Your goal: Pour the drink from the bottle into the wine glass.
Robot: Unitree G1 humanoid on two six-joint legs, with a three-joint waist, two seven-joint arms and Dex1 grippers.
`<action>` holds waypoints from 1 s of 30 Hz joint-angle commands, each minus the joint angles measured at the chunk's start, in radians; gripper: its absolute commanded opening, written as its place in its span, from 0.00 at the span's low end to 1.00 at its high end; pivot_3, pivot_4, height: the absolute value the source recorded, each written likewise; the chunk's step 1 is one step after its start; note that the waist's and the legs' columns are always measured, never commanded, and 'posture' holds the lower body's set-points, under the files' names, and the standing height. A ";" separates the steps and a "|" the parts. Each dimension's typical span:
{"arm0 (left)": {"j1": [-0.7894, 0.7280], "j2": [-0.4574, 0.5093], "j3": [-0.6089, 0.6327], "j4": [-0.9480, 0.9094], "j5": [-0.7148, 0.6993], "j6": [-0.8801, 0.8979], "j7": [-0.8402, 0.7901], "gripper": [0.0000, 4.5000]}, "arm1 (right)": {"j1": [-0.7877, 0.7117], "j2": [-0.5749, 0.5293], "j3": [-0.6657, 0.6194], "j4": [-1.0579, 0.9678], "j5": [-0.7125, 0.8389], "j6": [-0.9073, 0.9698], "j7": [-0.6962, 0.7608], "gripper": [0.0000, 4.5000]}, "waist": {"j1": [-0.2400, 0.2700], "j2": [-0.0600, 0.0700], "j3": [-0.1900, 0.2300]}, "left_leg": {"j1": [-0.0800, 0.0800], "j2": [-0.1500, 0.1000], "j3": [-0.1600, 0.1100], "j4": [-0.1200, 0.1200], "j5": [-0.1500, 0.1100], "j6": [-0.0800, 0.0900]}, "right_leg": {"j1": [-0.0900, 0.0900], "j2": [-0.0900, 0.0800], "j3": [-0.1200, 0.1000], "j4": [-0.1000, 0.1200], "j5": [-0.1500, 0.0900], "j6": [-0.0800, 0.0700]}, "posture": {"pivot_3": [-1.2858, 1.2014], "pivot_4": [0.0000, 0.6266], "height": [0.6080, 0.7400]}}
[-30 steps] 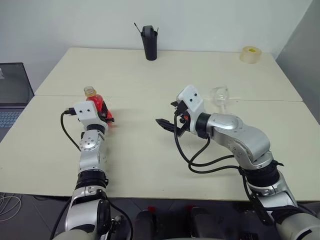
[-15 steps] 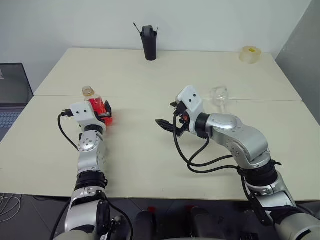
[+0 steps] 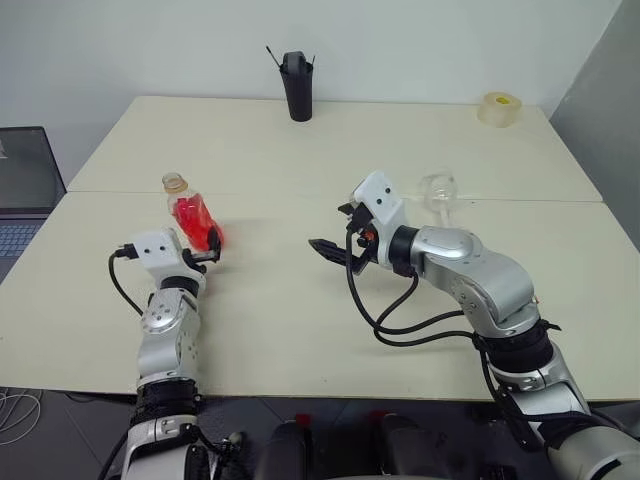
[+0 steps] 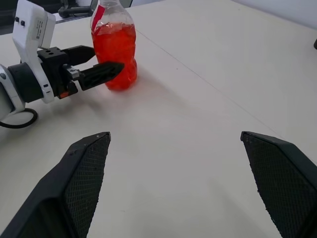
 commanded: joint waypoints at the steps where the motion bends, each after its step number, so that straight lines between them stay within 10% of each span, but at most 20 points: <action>1: 0.033 0.001 0.006 -0.102 -0.016 0.035 -0.003 0.99 | -0.017 -0.003 -0.021 -0.016 -0.006 -0.025 0.011 1.00 | 0.000 0.000 0.000 | 0.000 0.000 0.000 0.000 0.000 0.000 | 0.000 0.000 0.000 0.000 0.000 0.000 | 0.52 0.24 1.00; 17: 0.376 0.181 -0.085 -0.566 -0.195 0.190 -0.423 0.99 | 0.039 -0.130 -0.145 -0.082 0.059 0.048 0.066 1.00 | 0.005 0.000 0.000 | 0.001 0.000 0.000 -0.001 -0.001 0.002 | 0.001 -0.001 0.001 -0.002 0.000 0.000 | 0.52 0.24 1.00; 23: 0.267 0.319 -0.244 -0.639 -0.177 0.238 -0.622 0.99 | -0.042 -0.252 -0.361 -0.052 0.114 0.339 0.001 1.00 | 0.007 0.001 0.000 | 0.001 -0.001 -0.002 -0.001 -0.001 0.002 | 0.004 0.001 0.000 -0.004 0.000 0.000 | 0.52 0.24 1.00; 30: 0.064 0.280 -0.428 -0.613 -0.101 0.260 -0.652 0.99 | -0.270 -0.302 -0.396 0.470 -0.001 0.351 -0.093 1.00 | -0.004 0.001 0.001 | 0.005 -0.001 0.005 -0.003 -0.001 0.002 | 0.004 0.004 0.003 -0.003 0.000 0.000 | 0.52 0.24 1.00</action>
